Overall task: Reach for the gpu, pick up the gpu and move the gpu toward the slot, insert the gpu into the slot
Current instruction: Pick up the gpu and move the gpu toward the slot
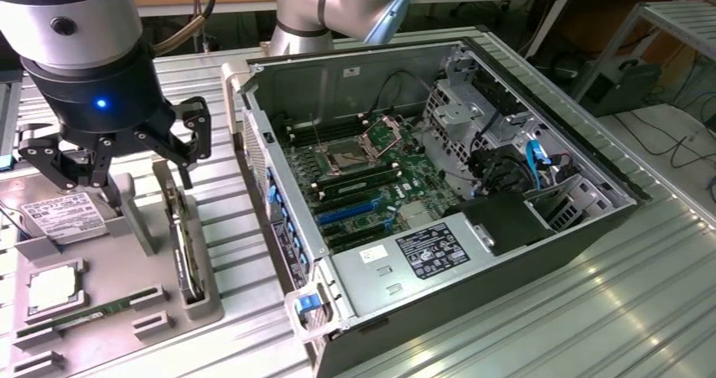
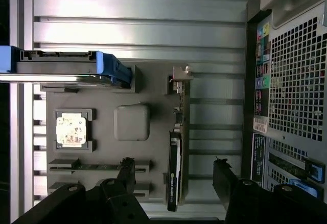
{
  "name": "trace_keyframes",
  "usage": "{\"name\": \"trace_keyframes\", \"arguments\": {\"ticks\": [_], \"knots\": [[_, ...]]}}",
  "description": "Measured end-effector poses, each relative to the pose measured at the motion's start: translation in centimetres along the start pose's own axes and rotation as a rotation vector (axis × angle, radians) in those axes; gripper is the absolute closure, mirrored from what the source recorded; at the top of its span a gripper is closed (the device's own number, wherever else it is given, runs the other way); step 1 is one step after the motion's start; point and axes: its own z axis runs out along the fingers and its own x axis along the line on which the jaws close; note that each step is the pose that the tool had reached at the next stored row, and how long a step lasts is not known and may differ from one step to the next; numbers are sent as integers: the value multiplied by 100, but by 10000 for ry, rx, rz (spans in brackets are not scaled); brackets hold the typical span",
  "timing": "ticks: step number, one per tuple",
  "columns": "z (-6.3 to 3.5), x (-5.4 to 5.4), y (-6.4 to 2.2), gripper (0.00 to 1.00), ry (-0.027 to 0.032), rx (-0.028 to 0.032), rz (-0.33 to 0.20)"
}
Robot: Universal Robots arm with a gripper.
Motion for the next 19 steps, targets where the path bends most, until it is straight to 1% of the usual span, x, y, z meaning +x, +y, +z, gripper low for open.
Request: {"name": "trace_keyframes", "arguments": {"ticks": [2,3,6,9,10,12,14,16,19], "knots": [[17,-1,-1,28,-64,7,-3],[33,-1,-1,28,-69,6,-4],[78,1,-4,28,-59,8,-1],[97,1,-10,28,-19,7,-1],[108,1,-11,28,-10,19,-1],[132,1,-16,28,-5,34,-2],[165,0,-17,28,-7,36,0],[230,-11,-20,28,-6,36,-1],[284,-13,-28,28,-6,36,-1]]}}
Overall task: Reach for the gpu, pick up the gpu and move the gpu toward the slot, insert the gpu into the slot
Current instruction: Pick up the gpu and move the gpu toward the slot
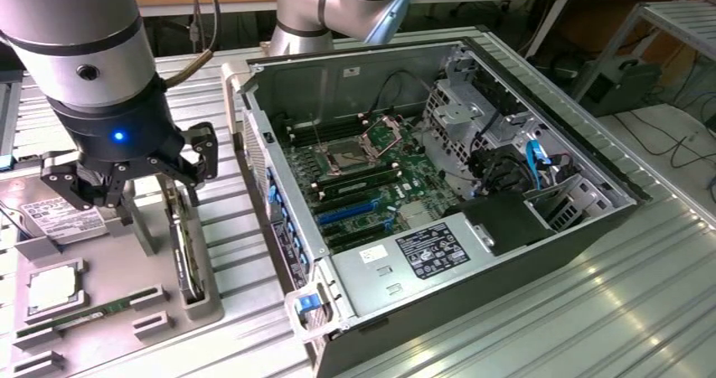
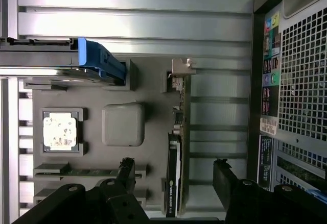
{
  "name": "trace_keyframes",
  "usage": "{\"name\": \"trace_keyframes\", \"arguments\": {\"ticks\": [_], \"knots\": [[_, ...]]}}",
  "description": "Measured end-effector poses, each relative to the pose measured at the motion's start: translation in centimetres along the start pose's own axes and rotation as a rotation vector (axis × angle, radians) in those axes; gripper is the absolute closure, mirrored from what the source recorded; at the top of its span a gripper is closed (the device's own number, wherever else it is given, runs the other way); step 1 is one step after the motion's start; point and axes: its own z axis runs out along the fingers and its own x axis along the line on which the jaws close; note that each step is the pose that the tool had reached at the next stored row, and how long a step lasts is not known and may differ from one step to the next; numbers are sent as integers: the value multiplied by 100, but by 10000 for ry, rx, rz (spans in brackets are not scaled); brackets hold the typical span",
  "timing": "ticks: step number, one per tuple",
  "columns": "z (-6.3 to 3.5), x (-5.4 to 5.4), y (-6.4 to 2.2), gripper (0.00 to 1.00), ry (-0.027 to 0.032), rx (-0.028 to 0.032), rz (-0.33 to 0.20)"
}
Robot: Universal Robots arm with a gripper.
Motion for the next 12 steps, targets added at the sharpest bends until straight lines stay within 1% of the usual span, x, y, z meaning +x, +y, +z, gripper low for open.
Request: {"name": "trace_keyframes", "arguments": {"ticks": [8,12], "knots": [[150,-8,-19,28,0,13,-9],[235,-12,-65,28,1,12,-76]]}}
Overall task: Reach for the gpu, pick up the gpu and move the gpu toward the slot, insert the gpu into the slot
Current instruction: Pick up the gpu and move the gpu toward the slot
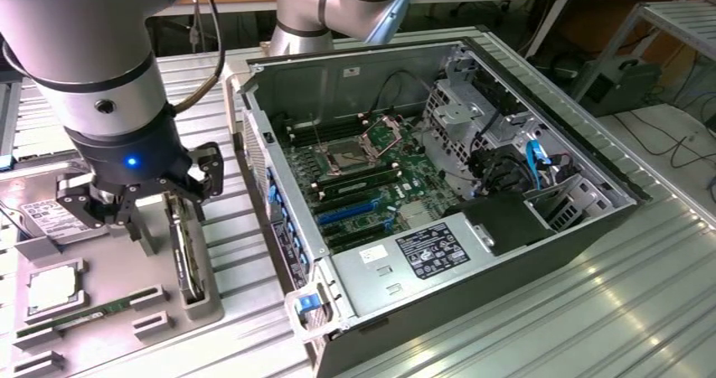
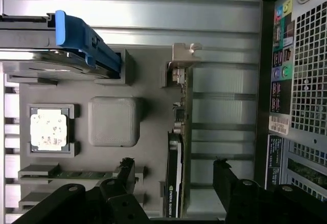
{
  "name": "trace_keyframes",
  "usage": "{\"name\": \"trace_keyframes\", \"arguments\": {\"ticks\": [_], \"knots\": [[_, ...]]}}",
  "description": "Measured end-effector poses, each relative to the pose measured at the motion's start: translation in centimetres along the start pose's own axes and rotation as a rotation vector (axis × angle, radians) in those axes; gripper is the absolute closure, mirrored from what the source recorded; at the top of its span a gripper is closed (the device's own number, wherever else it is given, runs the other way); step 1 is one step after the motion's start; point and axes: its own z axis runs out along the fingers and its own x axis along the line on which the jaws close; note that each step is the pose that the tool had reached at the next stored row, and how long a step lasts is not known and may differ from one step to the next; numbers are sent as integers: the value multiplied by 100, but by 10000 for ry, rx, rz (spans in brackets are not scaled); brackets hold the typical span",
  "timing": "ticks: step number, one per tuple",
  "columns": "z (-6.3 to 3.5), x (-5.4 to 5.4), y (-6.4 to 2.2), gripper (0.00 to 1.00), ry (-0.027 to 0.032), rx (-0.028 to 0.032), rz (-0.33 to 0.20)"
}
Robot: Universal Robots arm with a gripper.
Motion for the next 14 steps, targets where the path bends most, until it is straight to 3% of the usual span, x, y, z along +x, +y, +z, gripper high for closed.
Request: {"name": "trace_keyframes", "arguments": {"ticks": [7,14], "knots": [[105,-7,-6,28,2,-1,-39],[293,-13,-11,28,2,0,-39]]}}
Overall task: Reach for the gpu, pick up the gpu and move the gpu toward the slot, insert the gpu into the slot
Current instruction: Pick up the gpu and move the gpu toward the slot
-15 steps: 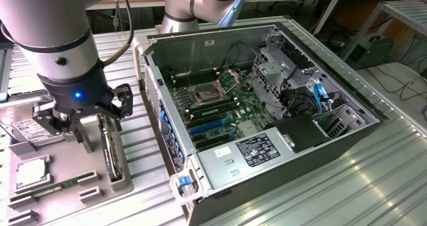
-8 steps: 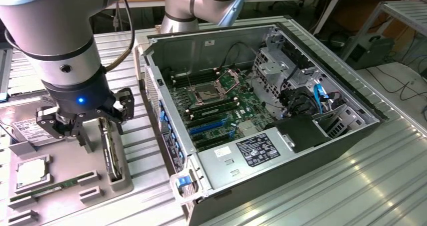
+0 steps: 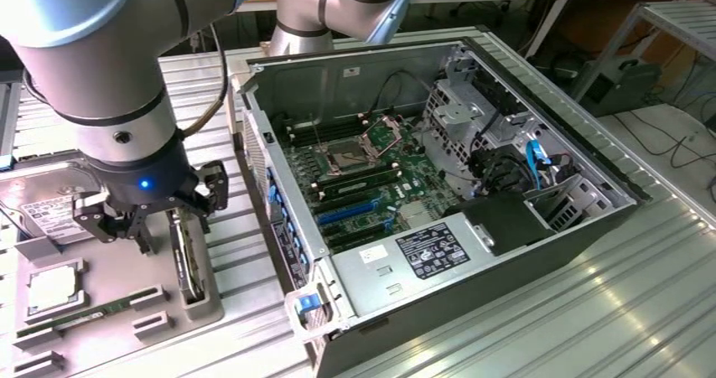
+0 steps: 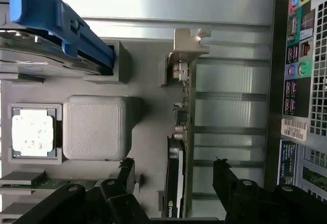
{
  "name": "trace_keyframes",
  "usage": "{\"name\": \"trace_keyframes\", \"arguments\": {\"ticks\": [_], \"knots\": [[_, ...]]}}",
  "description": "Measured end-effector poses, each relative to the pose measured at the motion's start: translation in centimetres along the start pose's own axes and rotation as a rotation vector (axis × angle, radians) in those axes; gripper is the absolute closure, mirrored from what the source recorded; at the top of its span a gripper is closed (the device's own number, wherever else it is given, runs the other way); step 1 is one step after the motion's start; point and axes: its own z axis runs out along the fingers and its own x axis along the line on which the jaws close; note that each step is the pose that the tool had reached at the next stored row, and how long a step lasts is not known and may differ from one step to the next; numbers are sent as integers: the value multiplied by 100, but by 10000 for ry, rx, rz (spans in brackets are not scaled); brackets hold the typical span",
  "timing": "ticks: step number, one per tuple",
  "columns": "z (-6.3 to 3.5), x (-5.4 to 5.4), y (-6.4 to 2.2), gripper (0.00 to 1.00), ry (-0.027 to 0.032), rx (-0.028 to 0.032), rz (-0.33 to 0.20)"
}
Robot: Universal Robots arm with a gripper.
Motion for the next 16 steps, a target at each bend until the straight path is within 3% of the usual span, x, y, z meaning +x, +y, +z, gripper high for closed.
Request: {"name": "trace_keyframes", "arguments": {"ticks": [6,14,16], "knots": [[162,4,-57,28,0,0,1],[164,4,-58,28,0,0,0],[164,4,-58,36,0,0,0]]}}
